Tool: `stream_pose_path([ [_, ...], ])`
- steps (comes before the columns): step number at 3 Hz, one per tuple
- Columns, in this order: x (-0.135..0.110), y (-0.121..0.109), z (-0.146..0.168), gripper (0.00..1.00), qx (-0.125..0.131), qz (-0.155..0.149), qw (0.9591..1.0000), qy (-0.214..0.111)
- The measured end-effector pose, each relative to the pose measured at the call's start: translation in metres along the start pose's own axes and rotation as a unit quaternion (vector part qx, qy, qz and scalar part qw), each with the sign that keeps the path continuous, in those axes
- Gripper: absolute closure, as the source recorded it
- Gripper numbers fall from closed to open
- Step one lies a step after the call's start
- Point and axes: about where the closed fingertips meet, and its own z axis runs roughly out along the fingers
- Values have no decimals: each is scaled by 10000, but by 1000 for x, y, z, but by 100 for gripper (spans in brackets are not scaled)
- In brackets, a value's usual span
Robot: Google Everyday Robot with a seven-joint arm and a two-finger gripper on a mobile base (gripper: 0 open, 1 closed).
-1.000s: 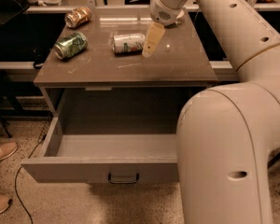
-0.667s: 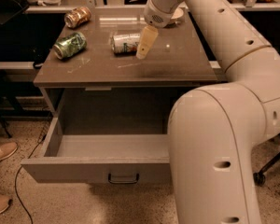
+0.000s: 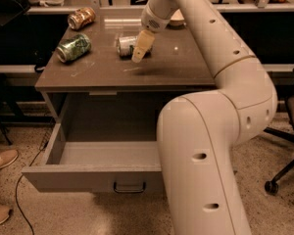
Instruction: Place 7up can into top drawer
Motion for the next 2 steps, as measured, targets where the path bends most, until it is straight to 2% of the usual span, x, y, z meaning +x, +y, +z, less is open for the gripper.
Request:
stream_pose_path([
  [1,-3,0,17,0,-129,135,9998,-35],
  [2,4,2,34,18,-276,393,9988,-39],
])
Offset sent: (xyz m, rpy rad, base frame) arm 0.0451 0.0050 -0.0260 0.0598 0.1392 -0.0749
